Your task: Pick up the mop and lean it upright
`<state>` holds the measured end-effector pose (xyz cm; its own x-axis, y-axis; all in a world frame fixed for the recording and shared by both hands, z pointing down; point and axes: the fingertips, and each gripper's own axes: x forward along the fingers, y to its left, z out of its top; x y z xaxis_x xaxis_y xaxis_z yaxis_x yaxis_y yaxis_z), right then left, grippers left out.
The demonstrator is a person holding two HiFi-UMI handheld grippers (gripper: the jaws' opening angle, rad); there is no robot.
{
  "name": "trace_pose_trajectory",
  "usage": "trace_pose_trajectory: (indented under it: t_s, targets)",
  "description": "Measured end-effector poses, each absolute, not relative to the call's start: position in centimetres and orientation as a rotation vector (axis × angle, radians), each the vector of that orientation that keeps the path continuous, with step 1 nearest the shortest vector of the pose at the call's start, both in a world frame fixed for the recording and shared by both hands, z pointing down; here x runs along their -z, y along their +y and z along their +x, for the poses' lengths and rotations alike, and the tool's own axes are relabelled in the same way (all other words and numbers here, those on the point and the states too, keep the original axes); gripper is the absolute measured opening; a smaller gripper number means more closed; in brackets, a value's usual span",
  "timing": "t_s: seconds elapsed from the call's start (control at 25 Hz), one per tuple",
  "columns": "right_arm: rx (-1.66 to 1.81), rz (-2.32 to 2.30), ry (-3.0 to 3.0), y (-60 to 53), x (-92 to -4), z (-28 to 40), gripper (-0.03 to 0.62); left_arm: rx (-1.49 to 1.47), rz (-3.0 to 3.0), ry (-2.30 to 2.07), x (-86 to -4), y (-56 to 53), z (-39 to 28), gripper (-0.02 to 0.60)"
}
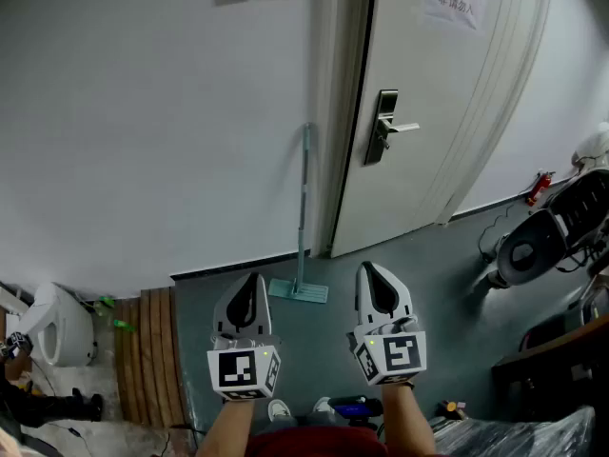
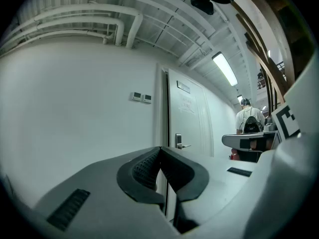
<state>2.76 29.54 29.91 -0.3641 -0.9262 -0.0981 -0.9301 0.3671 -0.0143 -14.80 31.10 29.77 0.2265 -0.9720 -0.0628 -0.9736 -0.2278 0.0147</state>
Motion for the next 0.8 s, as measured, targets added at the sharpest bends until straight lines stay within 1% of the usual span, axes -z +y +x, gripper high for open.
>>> trace_pose_trajectory:
  t_s: [0.8]
  targets:
    - [-0.073,-1.718,2.515,29.0,-30.5,6.5,0.017,-0.073,-2.438,1.952,-30.7,30.1,-10.8,0.014]
